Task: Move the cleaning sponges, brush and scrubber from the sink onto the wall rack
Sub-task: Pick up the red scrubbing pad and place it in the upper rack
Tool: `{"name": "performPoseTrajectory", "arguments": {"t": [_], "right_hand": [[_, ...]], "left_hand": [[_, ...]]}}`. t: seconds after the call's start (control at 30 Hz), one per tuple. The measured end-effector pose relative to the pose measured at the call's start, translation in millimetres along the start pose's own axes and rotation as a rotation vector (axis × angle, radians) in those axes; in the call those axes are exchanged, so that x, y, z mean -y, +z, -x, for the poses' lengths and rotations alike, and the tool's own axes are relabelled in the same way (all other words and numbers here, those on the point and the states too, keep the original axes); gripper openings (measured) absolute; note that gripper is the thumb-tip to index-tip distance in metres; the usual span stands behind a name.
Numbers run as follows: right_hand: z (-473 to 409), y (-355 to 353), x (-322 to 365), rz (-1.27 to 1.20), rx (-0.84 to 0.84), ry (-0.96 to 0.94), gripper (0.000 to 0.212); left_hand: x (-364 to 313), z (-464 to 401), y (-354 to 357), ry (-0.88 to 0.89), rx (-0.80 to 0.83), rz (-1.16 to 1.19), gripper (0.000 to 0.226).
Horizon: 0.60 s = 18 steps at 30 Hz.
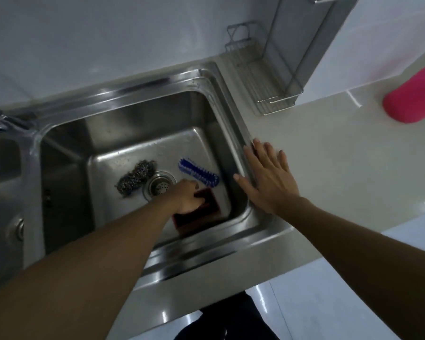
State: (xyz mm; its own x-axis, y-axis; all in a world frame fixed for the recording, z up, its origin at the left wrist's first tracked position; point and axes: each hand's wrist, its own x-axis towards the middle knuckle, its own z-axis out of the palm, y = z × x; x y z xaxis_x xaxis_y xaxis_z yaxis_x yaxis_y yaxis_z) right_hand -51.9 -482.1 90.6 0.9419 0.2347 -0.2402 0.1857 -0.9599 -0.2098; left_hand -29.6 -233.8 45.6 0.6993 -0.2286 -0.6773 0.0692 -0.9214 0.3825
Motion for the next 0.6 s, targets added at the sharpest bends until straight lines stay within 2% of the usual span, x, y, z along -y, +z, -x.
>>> {"name": "performPoseTrajectory", "arguments": {"t": [0.13, 0.3, 0.4, 0.5, 0.6], "right_hand": [[0, 19, 6, 0.109, -0.04, 0.03, 0.082], [-3, 18, 7, 0.13, -0.058, 0.048, 0.081], [-4, 18, 9, 0.145, -0.053, 0.06, 0.081], [-4, 16, 10, 0.137, -0.065, 0.068, 0.081], [-3, 17, 10, 0.13, -0.068, 0.072, 0.081]], "left_hand": [[24, -12, 41, -0.024, 0.035, -0.097, 0.049], [40, -19, 60, 0.004, -0.099, -0.111, 0.035], [40, -17, 57, 0.001, -0.089, -0.119, 0.03], [41, -16, 50, -0.006, -0.122, -0.108, 0.038], [39, -12, 42, 0.003, -0.167, 0.004, 0.061]]}}
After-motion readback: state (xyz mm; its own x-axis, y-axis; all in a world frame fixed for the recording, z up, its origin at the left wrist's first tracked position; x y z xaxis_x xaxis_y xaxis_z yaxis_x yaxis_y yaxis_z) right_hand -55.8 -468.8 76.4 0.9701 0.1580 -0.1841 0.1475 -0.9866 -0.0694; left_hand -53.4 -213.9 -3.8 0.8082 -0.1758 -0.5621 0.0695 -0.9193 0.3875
